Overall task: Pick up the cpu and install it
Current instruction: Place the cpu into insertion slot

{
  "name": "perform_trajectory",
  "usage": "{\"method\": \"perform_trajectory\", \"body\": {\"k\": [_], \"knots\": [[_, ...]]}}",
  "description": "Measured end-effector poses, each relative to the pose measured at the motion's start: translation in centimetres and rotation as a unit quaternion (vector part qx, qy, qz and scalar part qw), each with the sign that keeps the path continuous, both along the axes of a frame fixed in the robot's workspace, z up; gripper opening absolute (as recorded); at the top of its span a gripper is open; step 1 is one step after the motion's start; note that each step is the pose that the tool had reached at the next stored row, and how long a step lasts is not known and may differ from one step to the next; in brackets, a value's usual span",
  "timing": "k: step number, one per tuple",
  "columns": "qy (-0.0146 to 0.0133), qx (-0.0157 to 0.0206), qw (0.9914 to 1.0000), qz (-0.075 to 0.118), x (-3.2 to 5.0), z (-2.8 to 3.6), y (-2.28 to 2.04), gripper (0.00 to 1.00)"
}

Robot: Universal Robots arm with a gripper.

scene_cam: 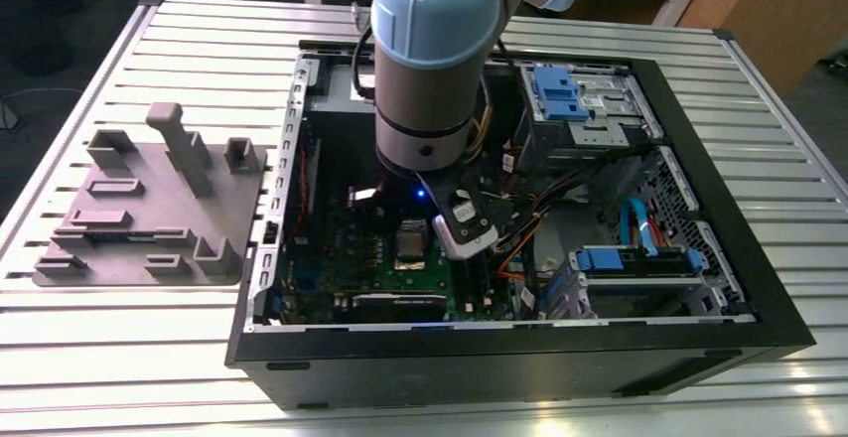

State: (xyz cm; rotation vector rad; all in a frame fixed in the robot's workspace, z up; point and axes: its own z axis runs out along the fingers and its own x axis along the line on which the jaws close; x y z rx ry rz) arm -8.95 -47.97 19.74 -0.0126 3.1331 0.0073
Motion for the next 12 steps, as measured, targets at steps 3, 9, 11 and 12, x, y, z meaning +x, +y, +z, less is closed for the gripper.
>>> {"method": "perform_trajectory", "body": {"k": [3,9,11,12], "knots": [[0.0001,-0.0001,1.0,0.002,-0.02,-0.16,-0.11,0.47],[0.0,0.0001,1.0,-0.001,-0.01,-0.36,-0.45,0.47],[0.0001,0.0,1.0,-0.002,-0.01,-0.46,-0.46,0.47],[0.0,0.0,1.0,-0.002,-0.01,-0.5,-0.46,0.47]]}}
